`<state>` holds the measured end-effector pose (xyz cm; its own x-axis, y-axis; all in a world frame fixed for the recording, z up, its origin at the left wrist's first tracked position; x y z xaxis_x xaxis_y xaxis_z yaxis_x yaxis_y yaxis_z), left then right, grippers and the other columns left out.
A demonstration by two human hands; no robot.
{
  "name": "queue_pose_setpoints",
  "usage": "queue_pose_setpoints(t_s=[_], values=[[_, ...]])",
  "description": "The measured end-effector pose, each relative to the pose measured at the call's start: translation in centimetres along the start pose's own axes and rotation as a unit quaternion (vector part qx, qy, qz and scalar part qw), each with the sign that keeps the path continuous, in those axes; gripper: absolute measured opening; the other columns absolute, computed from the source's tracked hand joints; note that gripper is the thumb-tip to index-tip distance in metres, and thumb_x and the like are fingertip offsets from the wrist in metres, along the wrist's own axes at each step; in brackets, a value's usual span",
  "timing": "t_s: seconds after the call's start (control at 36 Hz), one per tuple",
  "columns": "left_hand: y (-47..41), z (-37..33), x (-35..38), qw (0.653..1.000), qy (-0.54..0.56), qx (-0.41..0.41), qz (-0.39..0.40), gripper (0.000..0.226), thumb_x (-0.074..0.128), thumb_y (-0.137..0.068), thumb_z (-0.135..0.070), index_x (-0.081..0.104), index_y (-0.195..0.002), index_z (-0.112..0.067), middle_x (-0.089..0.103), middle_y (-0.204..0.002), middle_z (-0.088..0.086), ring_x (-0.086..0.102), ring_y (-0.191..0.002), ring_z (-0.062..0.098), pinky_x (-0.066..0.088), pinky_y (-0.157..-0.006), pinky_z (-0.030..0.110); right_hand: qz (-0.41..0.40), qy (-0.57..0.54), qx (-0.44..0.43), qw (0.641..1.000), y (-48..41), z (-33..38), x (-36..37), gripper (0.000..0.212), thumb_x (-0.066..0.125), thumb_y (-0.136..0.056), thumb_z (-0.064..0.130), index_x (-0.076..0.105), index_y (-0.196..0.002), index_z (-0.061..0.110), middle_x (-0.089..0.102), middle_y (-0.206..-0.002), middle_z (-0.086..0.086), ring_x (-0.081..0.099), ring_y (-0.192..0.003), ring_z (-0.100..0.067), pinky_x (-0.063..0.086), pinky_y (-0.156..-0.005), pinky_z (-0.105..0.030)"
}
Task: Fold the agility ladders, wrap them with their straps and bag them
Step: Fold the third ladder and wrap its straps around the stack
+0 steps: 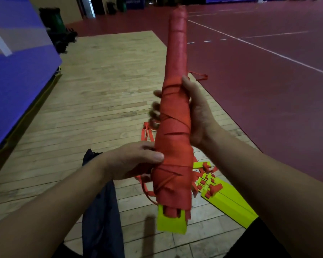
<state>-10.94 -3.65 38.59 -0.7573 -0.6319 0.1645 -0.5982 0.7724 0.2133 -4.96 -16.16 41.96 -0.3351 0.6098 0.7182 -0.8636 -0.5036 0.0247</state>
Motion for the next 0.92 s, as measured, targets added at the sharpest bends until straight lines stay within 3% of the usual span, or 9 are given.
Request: queue_pose_setpoints(t_s=[0.11, 0.25, 0.39, 0.47, 0.53, 0.64, 0.72, 0.83, 0.92], values=[[0.2, 1.3, -0.1, 0.996, -0.008, -0.085, 0.040, 0.045, 0.086, -0.069, -0.045, 0.075, -0.104, -0.019, 0.074, -0.090, -0.001, 0.071, -0.078, 0.012, 0.057, -0.068, 0.023, -0.031, 0.008, 0.046, 0.998, -0.2, -1.8, 0.1, 0.027, 0.060, -0.084, 0.030, 0.054, -0.092, 0.006, 0.060, -0.079, -0.013, 0.065, -0.058, -0.022, 0.058, -0.058, -0.030], [0.9, 2.1, -1.8, 0.968, -0.139, -0.210, -0.016, 0.054, 0.072, -0.082, -0.048, 0.061, -0.118, -0.010, 0.063, -0.078, 0.007, 0.061, -0.058, 0.018, 0.051, -0.055, 0.027, -0.107, 0.192, 0.025, 0.975, -0.5, -1.0, -1.3, 0.017, 0.063, -0.094, 0.021, 0.054, -0.092, 0.007, 0.057, -0.071, -0.014, 0.061, -0.053, -0.024, 0.055, -0.052, -0.029], [0.0, 1.9, -1.5, 0.947, -0.242, -0.156, -0.140, 0.042, 0.064, -0.078, -0.063, 0.064, -0.097, -0.026, 0.062, -0.079, 0.004, 0.057, -0.060, 0.012, 0.047, -0.058, 0.025, -0.239, 0.339, -0.097, 0.905, -1.1, -0.1, -3.3, 0.032, 0.080, -0.085, 0.029, 0.058, -0.091, 0.007, 0.056, -0.073, -0.012, 0.062, -0.056, -0.021, 0.056, -0.057, -0.034], [-0.8, 1.9, -0.7, 0.878, -0.415, -0.139, -0.191, 0.063, 0.070, -0.064, -0.071, 0.052, -0.112, -0.035, 0.066, -0.096, -0.012, 0.063, -0.077, 0.000, 0.049, -0.068, 0.018, -0.298, 0.327, -0.111, 0.890, -1.7, -0.1, -4.0, 0.047, 0.081, -0.083, 0.040, 0.058, -0.103, 0.004, 0.056, -0.078, -0.008, 0.061, -0.063, -0.017, 0.056, -0.059, -0.032], [-0.9, 1.6, -1.1, 0.854, -0.449, -0.112, -0.239, 0.061, 0.079, -0.069, -0.062, 0.055, -0.117, -0.034, 0.067, -0.101, -0.013, 0.065, -0.088, 0.001, 0.054, -0.078, 0.023, -0.317, 0.287, -0.099, 0.899, -1.6, 0.3, -4.1, 0.032, 0.073, -0.089, 0.036, 0.060, -0.096, 0.008, 0.057, -0.075, -0.005, 0.060, -0.064, -0.017, 0.052, -0.061, -0.030], [-0.1, 0.6, -2.2, 0.922, -0.309, -0.094, -0.214, 0.059, 0.085, -0.070, -0.046, 0.061, -0.121, -0.031, 0.073, -0.107, -0.003, 0.071, -0.096, 0.013, 0.059, -0.090, 0.041, -0.284, 0.162, -0.113, 0.938, -1.4, 1.2, -3.8, 0.040, 0.071, -0.085, 0.032, 0.061, -0.113, 0.006, 0.061, -0.086, -0.006, 0.063, -0.072, -0.018, 0.054, -0.066, -0.030], [0.8, 0.0, -1.8, 0.984, -0.117, -0.051, -0.121, 0.068, 0.089, -0.056, -0.045, 0.068, -0.116, -0.022, 0.072, -0.113, 0.013, 0.069, -0.103, 0.029, 0.054, -0.095, 0.052, -0.183, -0.049, -0.088, 0.978, -1.4, 1.3, -3.4, 0.036, 0.067, -0.087, 0.040, 0.061, -0.105, 0.009, 0.062, -0.081, -0.008, 0.064, -0.069, -0.023, 0.057, -0.068, -0.035], [1.0, 0.1, 0.0, 0.997, -0.063, -0.041, 0.018, 0.063, 0.091, -0.058, -0.055, 0.073, -0.110, -0.024, 0.056, -0.113, 0.029, 0.045, -0.103, 0.044, 0.030, -0.090, 0.057, -0.057, -0.118, -0.012, 0.991, -1.4, -0.1, -1.7, 0.052, 0.069, -0.078, 0.054, 0.065, -0.091, 0.003, 0.065, -0.088, -0.016, 0.068, -0.080, -0.034, 0.057, -0.082, -0.045], [0.8, 0.5, 0.3, 0.994, -0.078, -0.064, 0.033, 0.054, 0.091, -0.054, -0.059, 0.077, -0.100, -0.033, 0.071, -0.105, 0.007, 0.064, -0.096, 0.032, 0.050, -0.088, 0.041, -0.027, -0.125, 0.022, 0.992, -1.5, -1.1, -1.0, 0.048, 0.066, -0.076, 0.045, 0.056, -0.090, 0.001, 0.061, -0.087, -0.019, 0.069, -0.068, -0.032, 0.061, -0.066, -0.040]])
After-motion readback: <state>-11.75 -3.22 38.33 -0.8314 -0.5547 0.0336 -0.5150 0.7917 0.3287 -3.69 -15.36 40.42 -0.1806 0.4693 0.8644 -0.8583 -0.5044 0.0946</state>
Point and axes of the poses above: each hand's wrist, its own y-axis away from the middle knuckle, its own x-axis out of the palm, z = x × y, the point moved 4 cm from there along -y, towards the middle knuckle
